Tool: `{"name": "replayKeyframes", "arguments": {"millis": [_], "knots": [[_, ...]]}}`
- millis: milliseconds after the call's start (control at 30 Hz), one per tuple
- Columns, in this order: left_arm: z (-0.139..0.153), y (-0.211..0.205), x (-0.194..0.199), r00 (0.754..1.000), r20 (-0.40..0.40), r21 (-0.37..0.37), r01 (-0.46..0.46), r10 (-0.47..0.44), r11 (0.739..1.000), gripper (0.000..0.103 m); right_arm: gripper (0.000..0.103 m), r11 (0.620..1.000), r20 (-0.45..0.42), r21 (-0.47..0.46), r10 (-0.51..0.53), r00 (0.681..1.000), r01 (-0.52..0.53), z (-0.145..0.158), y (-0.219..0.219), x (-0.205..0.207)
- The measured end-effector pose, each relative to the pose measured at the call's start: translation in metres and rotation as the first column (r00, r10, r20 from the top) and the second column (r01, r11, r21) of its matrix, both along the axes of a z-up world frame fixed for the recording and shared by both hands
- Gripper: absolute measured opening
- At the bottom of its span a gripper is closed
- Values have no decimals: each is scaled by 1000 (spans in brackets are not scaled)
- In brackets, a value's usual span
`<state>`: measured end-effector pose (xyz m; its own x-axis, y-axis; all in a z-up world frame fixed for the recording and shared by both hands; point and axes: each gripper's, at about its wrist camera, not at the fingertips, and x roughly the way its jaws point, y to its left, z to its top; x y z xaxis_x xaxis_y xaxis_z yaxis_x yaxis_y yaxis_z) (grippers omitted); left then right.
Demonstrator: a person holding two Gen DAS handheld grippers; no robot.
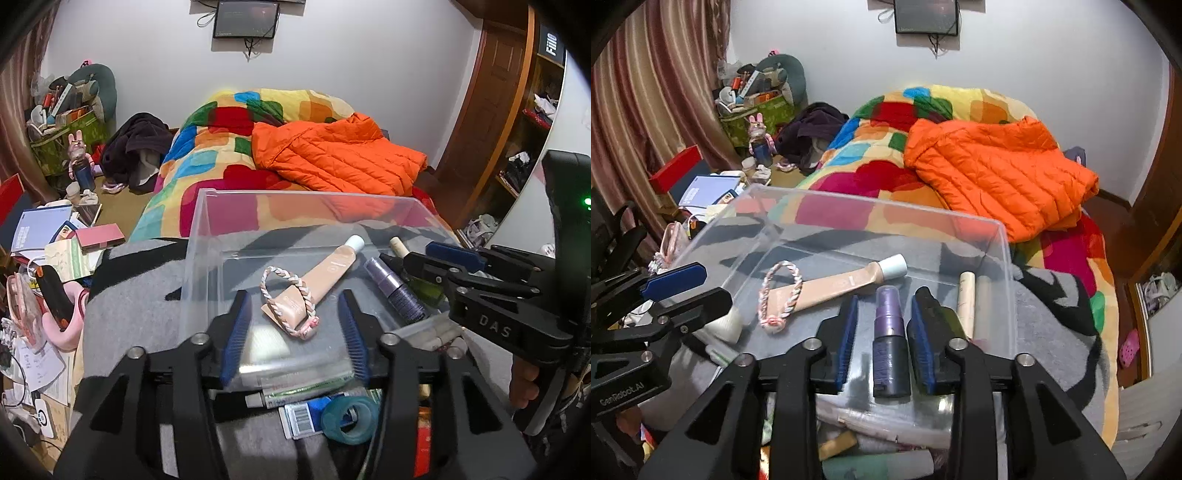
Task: Organize objects
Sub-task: 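Carry tape roll and spray can into the box and open both tools, then reach left tool to green-white tube while right tool reaches red packet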
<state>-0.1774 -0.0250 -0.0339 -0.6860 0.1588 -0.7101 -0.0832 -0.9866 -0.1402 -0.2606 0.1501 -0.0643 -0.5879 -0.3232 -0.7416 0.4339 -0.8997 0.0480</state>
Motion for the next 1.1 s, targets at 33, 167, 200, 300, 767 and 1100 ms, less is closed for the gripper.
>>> {"name": "replayKeyframes", "arguments": {"millis": [33,167,200,300,767,1100], "knots": [[3,0,4,1000,-11,0,-4,4,1000,57,37,1000,-15,1,0,1000,0,4,1,4],[17,-1,21,999,-53,-13,-14,13,1000,69,54,1000,-96,12,3,995,-1,21,6,28],[20,-1,26,998,-63,-16,-18,17,1000,74,58,1000,-117,19,1,993,1,24,7,35],[25,0,41,996,-84,-19,-19,17,1000,82,72,999,-172,32,-1,985,7,32,12,56],[-47,16,99,997,62,-143,51,-42,988,82,73,999,50,-12,34,998,-34,-29,21,120],[-60,34,115,991,79,-106,121,-113,987,82,73,998,126,-59,25,992,-18,-45,17,122]]}}
